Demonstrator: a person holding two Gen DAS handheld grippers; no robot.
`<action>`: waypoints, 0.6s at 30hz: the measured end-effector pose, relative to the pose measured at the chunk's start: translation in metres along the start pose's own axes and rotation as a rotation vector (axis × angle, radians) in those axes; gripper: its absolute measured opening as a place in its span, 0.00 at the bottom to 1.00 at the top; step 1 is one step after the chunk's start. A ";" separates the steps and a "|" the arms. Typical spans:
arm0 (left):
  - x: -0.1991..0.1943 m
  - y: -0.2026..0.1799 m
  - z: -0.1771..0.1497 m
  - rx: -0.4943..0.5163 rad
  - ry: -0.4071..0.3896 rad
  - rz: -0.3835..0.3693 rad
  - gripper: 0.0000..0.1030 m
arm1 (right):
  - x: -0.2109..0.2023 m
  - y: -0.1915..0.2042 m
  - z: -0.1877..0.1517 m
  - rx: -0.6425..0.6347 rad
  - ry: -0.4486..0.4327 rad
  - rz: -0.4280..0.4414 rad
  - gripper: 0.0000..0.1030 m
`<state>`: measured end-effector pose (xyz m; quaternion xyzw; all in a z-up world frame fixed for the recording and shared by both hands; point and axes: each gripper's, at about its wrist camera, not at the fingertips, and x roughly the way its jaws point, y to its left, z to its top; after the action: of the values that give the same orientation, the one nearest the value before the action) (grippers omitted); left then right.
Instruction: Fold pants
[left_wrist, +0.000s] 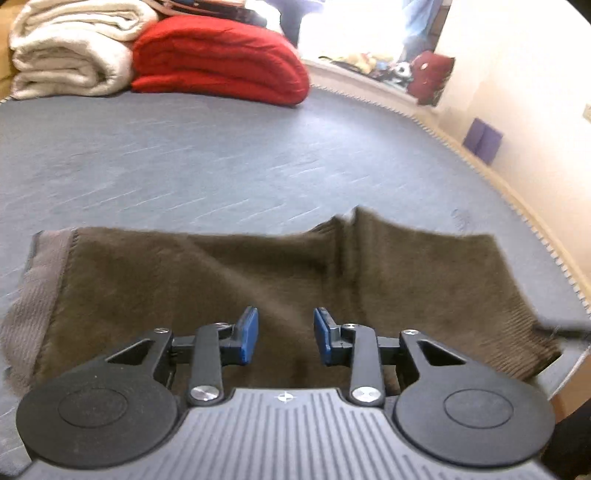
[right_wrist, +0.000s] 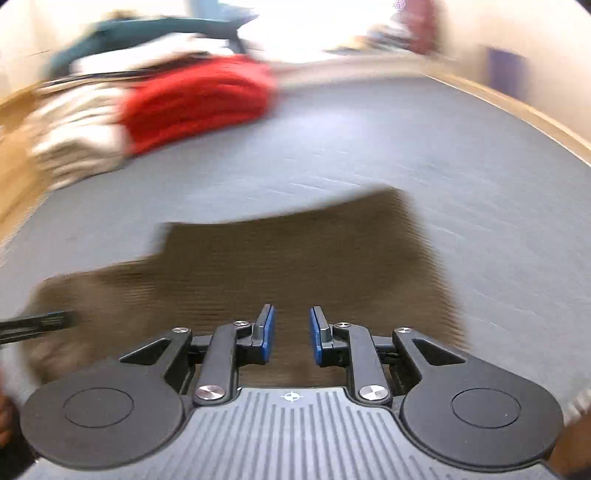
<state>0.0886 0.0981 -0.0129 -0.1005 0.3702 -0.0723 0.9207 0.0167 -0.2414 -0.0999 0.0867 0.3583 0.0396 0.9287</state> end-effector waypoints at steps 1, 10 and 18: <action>0.006 -0.005 0.007 -0.004 0.000 -0.022 0.36 | 0.010 -0.015 -0.001 0.043 0.057 -0.059 0.17; 0.091 -0.028 0.054 -0.188 0.080 -0.109 0.58 | 0.001 -0.069 -0.003 0.329 0.086 -0.098 0.20; 0.145 -0.031 0.058 -0.214 0.215 -0.154 0.27 | 0.019 -0.111 -0.008 0.469 0.121 -0.159 0.51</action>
<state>0.2311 0.0452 -0.0607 -0.2178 0.4636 -0.1129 0.8514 0.0272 -0.3466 -0.1394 0.2689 0.4185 -0.1128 0.8601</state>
